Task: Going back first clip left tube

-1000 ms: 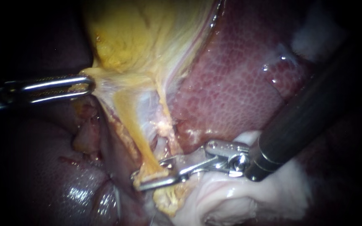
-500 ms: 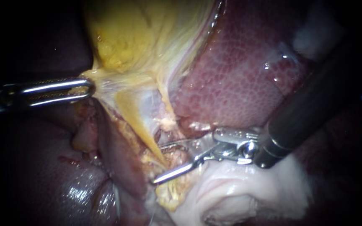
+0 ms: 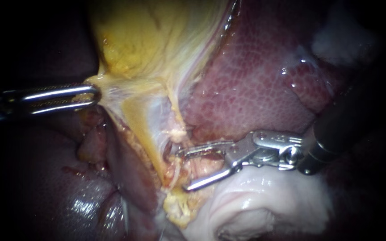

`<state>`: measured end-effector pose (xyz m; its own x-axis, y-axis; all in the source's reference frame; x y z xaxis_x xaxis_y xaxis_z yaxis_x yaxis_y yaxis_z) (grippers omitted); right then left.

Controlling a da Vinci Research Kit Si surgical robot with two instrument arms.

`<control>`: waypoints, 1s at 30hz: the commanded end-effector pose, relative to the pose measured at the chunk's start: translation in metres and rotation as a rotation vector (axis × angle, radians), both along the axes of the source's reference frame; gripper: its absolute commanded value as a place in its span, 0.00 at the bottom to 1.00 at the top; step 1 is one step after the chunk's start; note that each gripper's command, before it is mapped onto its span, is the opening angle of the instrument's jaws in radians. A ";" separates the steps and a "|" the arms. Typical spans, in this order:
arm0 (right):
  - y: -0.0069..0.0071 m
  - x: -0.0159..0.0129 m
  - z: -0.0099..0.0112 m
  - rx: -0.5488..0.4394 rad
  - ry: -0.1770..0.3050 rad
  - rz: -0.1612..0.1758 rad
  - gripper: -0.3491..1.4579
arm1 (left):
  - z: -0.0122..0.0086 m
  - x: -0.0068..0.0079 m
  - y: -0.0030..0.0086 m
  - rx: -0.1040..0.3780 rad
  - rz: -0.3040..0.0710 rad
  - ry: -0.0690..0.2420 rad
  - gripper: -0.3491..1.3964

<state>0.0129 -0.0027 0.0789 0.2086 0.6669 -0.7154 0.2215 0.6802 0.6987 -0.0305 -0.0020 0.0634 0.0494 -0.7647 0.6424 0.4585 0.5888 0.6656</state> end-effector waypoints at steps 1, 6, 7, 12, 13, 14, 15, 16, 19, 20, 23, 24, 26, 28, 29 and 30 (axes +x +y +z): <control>0.0000 -0.0003 -0.0002 0.003 0.001 -0.001 0.52 | 0.0001 0.0000 0.0000 0.000 0.000 0.000 0.00; 0.0000 -0.0014 -0.0011 -0.005 0.005 -0.004 0.52 | 0.0003 0.0000 -0.0001 -0.001 0.000 0.000 0.00; 0.0001 -0.0016 -0.0014 -0.003 0.005 -0.003 0.52 | 0.0003 0.0000 -0.0001 -0.001 0.000 0.000 0.00; 0.0013 -0.0031 -0.0033 -0.036 0.004 0.012 0.52 | 0.0003 0.0000 -0.0001 -0.001 0.000 0.000 0.00; 0.0016 -0.0035 -0.0038 -0.050 0.004 0.018 0.52 | 0.0003 0.0000 -0.0001 -0.001 0.000 0.000 0.00; 0.0021 -0.0040 -0.0044 -0.062 0.001 0.025 0.52 | 0.0003 0.0000 -0.0001 -0.001 0.000 0.000 0.00; 0.0025 -0.0043 -0.0049 -0.068 0.001 0.033 0.52 | 0.0003 0.0000 -0.0001 -0.002 0.000 0.000 0.00; 0.0029 -0.0048 -0.0054 -0.081 0.002 0.040 0.52 | 0.0003 0.0000 -0.0002 -0.002 0.000 0.001 0.00; 0.0042 -0.0059 -0.0068 -0.108 -0.004 0.060 0.52 | 0.0004 -0.0001 -0.0002 -0.002 -0.001 0.001 0.00; 0.0046 -0.0063 -0.0074 -0.113 -0.009 0.064 0.52 | 0.0004 -0.0001 -0.0002 -0.002 -0.001 0.001 0.00; 0.0053 -0.0071 -0.0086 -0.133 -0.018 0.068 0.52 | 0.0005 -0.0003 -0.0003 0.002 -0.002 -0.001 0.00; 0.0054 -0.0073 -0.0090 -0.137 -0.019 0.068 0.52 | 0.0006 -0.0004 -0.0004 0.002 -0.002 -0.001 0.00; 0.0055 -0.0078 -0.0096 -0.145 -0.020 0.066 0.52 | 0.0008 -0.0006 -0.0005 0.001 -0.001 -0.002 0.00; 0.0056 -0.0082 -0.0100 -0.143 -0.021 0.064 0.52 | 0.0011 -0.0008 -0.0007 0.004 -0.001 -0.004 0.00; 0.0056 -0.0083 -0.0102 -0.149 -0.020 0.062 0.52 | 0.0014 -0.0009 -0.0007 0.003 -0.002 -0.004 0.00; 0.0055 -0.0085 -0.0103 -0.149 -0.020 0.061 0.52 | 0.0016 -0.0010 -0.0008 0.001 -0.002 -0.007 0.00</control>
<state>0.0043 0.0027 0.0685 0.1865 0.5655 -0.8034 0.1638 0.7884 0.5929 -0.0316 -0.0030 0.0655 0.0420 -0.7673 0.6399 0.4573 0.5842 0.6705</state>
